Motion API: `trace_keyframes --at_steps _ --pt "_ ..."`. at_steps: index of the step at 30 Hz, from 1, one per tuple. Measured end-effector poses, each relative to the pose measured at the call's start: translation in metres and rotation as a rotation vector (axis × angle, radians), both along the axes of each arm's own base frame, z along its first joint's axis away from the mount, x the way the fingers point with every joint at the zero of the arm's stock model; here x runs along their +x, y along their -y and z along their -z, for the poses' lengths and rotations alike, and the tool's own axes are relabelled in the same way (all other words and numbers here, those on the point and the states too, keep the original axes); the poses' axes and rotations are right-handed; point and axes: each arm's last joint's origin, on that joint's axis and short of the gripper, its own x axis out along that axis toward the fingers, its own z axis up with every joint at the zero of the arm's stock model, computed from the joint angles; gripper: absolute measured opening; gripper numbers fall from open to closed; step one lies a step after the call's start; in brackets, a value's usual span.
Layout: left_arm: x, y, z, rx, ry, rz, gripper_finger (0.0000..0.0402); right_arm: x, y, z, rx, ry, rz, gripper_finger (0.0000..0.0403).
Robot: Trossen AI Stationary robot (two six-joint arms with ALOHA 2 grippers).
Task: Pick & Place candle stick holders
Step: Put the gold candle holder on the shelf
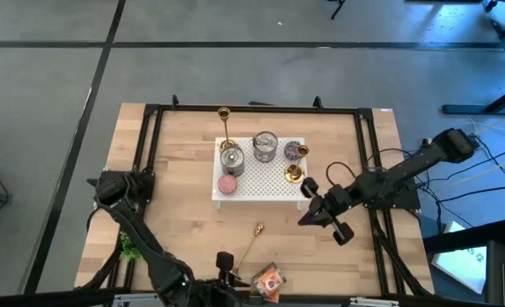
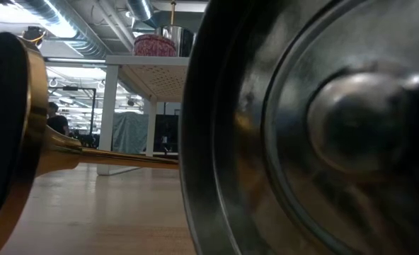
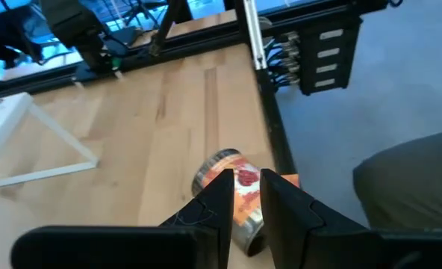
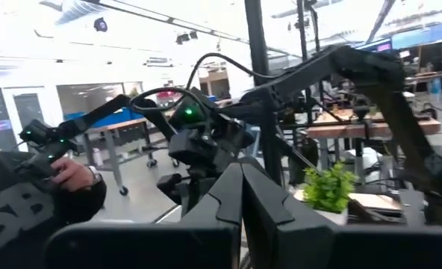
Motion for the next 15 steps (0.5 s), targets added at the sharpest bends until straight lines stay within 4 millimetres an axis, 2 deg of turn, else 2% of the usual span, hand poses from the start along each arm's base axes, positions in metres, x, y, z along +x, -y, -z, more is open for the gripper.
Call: trace_keyframes --at_steps 4,9,15 --pt "-0.002 0.001 -0.001 -0.012 0.002 0.001 0.0061 0.001 -0.016 -0.008 -0.036 -0.001 -0.068 0.0005" --pt "-0.002 0.000 -0.002 0.017 0.012 -0.007 0.0061 -0.010 -0.044 -0.026 -0.145 0.046 -0.156 0.0005" --pt "0.013 -0.014 -0.003 0.030 0.022 -0.066 0.0061 -0.024 -0.069 -0.045 -0.269 0.048 -0.079 0.0005"
